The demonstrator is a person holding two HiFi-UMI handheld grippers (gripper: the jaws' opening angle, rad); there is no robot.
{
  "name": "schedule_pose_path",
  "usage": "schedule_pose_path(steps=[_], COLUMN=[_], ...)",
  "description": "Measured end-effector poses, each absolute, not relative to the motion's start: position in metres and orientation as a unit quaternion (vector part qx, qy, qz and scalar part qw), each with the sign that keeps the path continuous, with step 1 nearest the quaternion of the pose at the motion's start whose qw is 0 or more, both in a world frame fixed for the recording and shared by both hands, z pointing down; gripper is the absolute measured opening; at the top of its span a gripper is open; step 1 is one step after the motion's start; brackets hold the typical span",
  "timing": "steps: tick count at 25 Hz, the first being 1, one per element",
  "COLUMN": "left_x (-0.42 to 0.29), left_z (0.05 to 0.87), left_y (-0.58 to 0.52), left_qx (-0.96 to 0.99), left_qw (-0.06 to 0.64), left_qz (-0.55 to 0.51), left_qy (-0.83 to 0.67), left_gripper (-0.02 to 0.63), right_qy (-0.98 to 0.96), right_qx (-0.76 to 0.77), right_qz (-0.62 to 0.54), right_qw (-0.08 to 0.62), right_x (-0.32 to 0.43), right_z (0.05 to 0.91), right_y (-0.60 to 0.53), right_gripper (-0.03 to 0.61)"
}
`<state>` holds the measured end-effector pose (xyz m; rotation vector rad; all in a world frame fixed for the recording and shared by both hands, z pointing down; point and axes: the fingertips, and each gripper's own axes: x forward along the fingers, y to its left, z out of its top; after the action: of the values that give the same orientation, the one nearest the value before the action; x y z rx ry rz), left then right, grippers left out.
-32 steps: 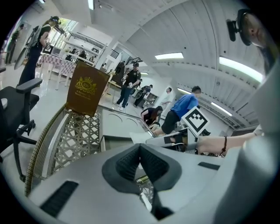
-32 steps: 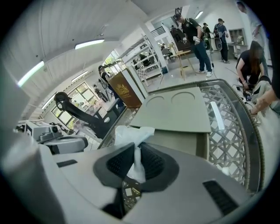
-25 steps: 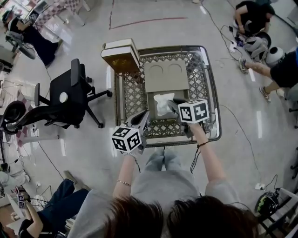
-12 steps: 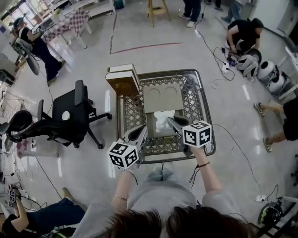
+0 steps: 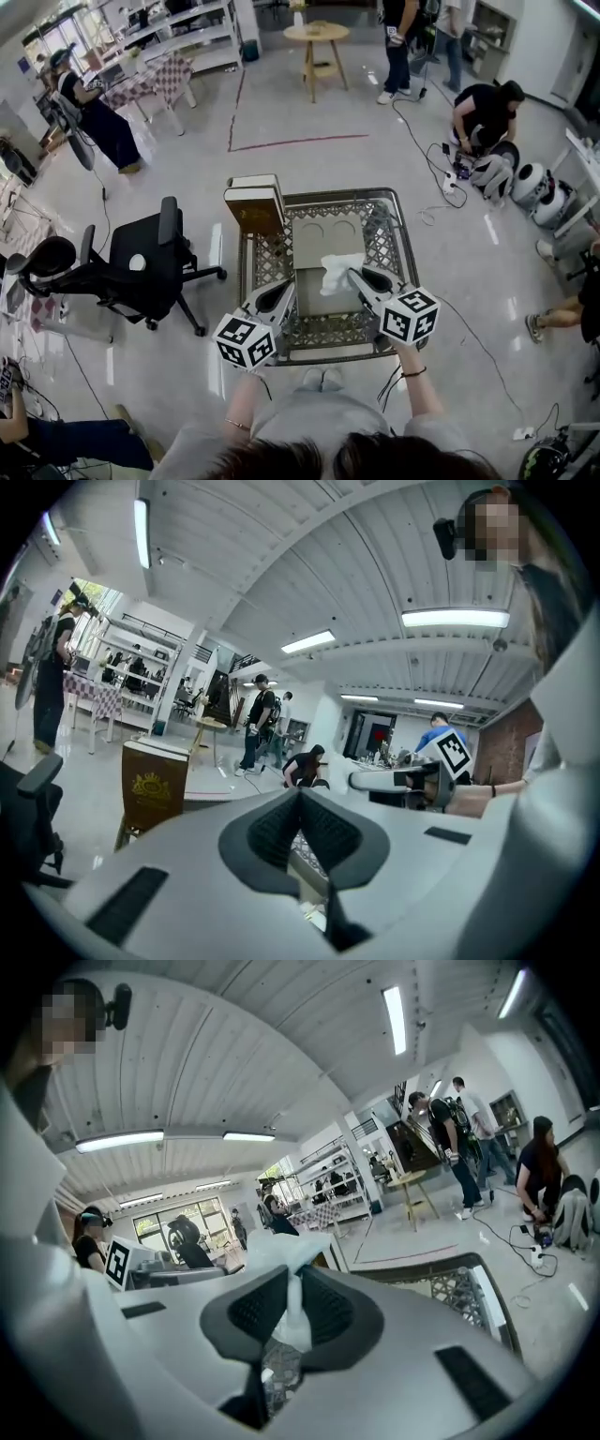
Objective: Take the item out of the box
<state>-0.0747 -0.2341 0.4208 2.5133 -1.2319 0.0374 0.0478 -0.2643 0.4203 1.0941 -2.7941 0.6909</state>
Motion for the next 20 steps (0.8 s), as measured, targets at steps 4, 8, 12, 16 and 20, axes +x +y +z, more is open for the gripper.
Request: schedule_pose_path(steps=[4,8,12,16,20], left_x=[-0.077,-0.085,-0.092,-0.096,-0.097], left_z=[0.397,0.376,0.362,0.349,0.340], left_y=[-0.236,-0.238,-0.238,-0.238,-0.237], left_qx=[0.892,0.894,0.894,0.892,0.892], left_qw=[0.133,0.107,0.078,0.062,0.052], left_qz=[0.011,-0.003,-0.007,-0.012,-0.015], left_qy=[-0.431,-0.434,-0.441,-0.447,-0.448], left_gripper=[0.017,0.017,0.017,0.017,0.017], right_qy=[-0.915,-0.917,-0.919,-0.920,-0.918], right_qx=[0.358,0.367,0.372,0.378,0.384], right_qz=[0.188,0.154,0.121,0.095,0.079], right_qw=[0.004,-0.019,-0.041,-0.051,-0.057], right_x=[0.054,0.060,0.067,0.074,0.080], right_z=[0.392,0.369,0.349,0.332,0.322], right_y=[-0.264,-0.265,-0.267,-0.267,-0.267], right_gripper=[0.061,0.061,0.061,0.061,0.061])
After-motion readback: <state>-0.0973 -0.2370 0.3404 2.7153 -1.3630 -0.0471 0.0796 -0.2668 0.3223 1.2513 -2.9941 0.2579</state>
